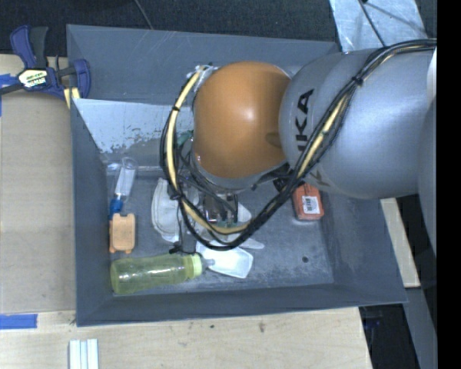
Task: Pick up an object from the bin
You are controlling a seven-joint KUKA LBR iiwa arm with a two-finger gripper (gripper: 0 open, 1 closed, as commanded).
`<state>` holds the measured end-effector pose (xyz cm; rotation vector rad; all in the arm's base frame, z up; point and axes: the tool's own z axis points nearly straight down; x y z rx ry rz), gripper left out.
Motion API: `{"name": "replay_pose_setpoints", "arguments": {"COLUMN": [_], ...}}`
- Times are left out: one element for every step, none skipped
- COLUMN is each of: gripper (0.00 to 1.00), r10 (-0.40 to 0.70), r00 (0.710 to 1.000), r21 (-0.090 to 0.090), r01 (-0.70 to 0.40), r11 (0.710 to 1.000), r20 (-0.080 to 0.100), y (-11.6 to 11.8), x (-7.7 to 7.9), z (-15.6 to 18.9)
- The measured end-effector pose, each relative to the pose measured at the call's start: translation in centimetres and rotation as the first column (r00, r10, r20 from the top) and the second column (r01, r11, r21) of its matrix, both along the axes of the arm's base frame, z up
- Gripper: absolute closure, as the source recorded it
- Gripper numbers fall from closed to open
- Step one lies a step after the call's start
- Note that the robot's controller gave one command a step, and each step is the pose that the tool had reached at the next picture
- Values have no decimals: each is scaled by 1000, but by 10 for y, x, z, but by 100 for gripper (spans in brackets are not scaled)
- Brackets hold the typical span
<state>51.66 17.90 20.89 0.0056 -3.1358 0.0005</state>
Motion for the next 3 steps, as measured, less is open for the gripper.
{"name": "replay_pose_setpoints", "arguments": {"gripper": [0, 0, 0], "r10": [-3, 16, 180], "r00": [1000, 1000, 984], "r21": [2, 3, 0], "r01": [3, -16, -180], "r11": [1000, 1000, 984], "r20": [8, 14, 5], "y": [-1, -2, -15], "x": [2, 1, 19], "z": [5, -49, -73]}}
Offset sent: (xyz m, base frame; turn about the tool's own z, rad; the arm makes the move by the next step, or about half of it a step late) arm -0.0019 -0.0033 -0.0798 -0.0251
